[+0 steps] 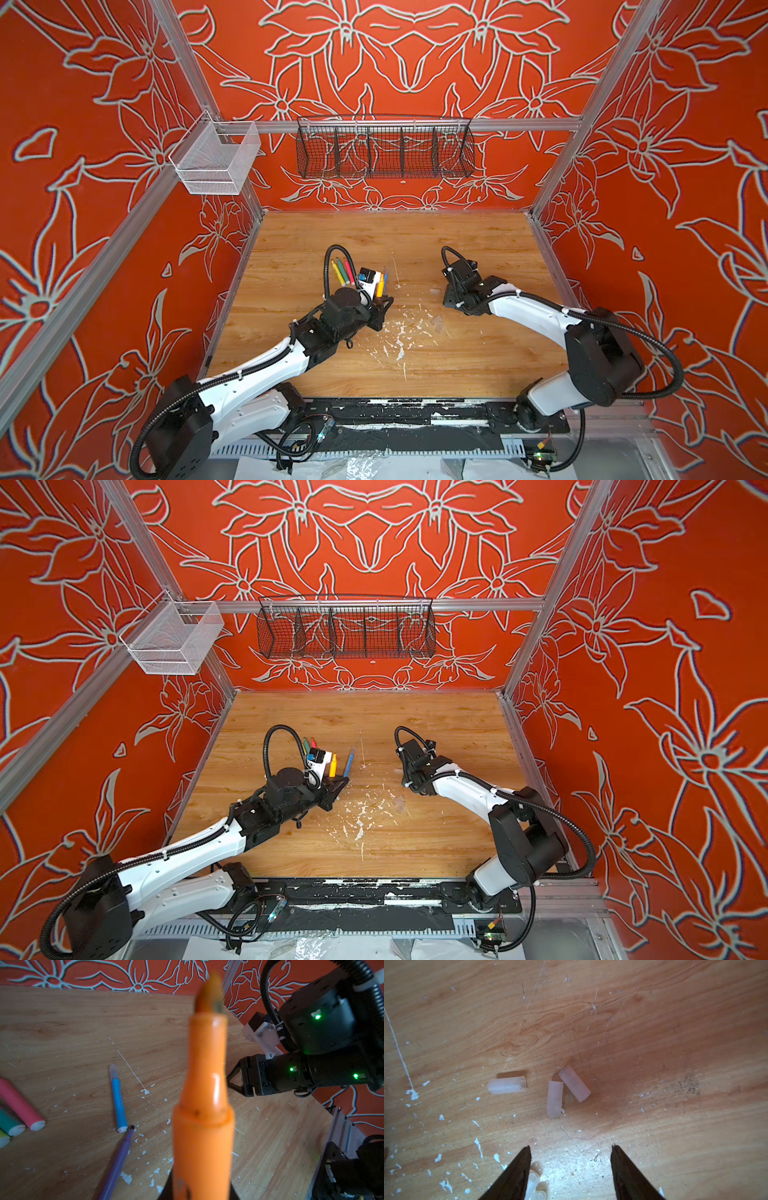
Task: Insert the pens into the pen caps
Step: 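Move the right gripper down toward the translucent pink caps on the table, then grasp an upright pink cap with the right gripper and lift it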
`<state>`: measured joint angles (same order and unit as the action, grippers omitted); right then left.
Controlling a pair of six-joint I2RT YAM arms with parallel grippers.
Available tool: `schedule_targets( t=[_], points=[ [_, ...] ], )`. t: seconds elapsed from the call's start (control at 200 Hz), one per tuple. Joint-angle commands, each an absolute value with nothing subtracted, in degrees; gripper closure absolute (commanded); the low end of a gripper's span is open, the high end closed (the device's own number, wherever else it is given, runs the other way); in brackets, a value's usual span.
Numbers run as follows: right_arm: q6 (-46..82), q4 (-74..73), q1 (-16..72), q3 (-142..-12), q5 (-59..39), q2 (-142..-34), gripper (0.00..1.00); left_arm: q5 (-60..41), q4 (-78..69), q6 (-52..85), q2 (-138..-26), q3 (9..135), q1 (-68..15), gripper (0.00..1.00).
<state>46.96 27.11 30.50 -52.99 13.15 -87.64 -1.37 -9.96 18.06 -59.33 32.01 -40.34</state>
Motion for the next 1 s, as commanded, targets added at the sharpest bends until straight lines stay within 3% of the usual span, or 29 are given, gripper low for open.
schedule_targets(
  t=[0.0,0.175,0.53,0.996],
  points=[
    [46.88,25.17,28.62,-53.61,8.66,-90.02,0.4,-1.89,-11.53,18.74,-59.85,32.79,-40.08,1.0],
    [44.99,24.85,27.95,-56.14,7.2,-93.62,0.5,-2.37,-11.67,19.11,-60.72,33.05,-40.08,1.0],
    [42.74,27.05,27.63,-62.28,5.14,-102.0,0.53,-2.37,-11.37,19.16,-61.39,33.41,-40.08,1.0],
    [42.57,29.29,26.37,-63.96,5.43,-104.78,0.6,-2.81,-11.33,19.16,-62.0,33.72,-40.08,1.0]
  ],
)
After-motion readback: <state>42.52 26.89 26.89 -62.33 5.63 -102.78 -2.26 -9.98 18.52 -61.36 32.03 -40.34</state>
